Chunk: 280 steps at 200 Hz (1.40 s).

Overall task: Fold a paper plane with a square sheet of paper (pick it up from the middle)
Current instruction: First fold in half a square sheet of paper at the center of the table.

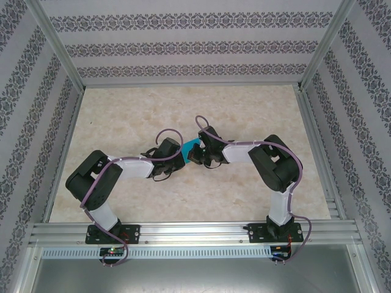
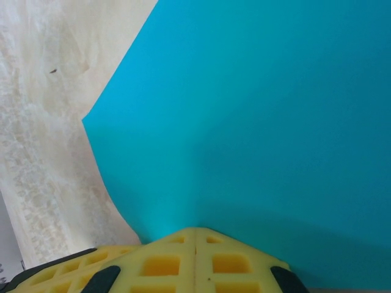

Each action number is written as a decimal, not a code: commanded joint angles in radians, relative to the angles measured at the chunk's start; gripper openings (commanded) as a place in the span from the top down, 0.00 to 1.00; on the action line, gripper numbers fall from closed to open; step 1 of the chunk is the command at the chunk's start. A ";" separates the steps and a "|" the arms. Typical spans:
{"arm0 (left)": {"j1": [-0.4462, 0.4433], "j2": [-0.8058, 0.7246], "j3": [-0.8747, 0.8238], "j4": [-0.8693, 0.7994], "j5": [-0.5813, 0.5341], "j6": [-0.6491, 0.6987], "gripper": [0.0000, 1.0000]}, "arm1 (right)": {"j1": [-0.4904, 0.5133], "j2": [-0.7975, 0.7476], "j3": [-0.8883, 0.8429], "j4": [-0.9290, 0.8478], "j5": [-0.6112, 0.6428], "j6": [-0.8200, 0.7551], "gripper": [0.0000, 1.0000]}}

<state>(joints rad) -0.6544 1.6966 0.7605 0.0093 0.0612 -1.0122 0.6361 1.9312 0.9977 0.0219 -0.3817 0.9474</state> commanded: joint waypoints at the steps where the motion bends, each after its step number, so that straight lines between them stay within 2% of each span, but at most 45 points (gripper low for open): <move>1: 0.014 0.029 -0.002 -0.196 -0.062 -0.036 1.00 | -0.051 0.010 -0.030 0.005 0.013 -0.032 1.00; 88: 0.019 0.054 0.006 -0.259 -0.049 -0.053 1.00 | -0.285 -0.019 -0.097 0.022 0.052 -0.137 1.00; 131: 0.018 0.061 0.017 -0.258 -0.039 -0.049 1.00 | -0.357 -0.029 -0.084 0.080 0.000 -0.180 1.00; 163: 0.019 0.063 0.022 -0.258 -0.030 -0.043 1.00 | -0.335 -0.124 -0.083 0.104 -0.077 -0.203 1.00; 185: 0.019 0.063 0.024 -0.256 -0.027 -0.043 1.00 | -0.267 -0.172 -0.103 0.078 -0.073 -0.211 1.00; 229: 0.019 0.063 0.028 -0.258 -0.027 -0.042 1.00 | -0.126 -0.122 -0.137 0.115 -0.056 -0.144 1.00; 252: 0.019 0.061 0.026 -0.265 -0.030 -0.039 1.00 | -0.121 -0.077 -0.128 0.127 -0.055 -0.137 1.00; 280: 0.019 0.056 0.018 -0.267 -0.031 -0.041 1.00 | -0.164 -0.057 -0.120 0.094 -0.033 -0.166 1.00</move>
<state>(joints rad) -0.6544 1.7096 0.8116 -0.0883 0.0540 -1.0534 0.5114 1.8614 0.8757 0.1192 -0.4465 0.7937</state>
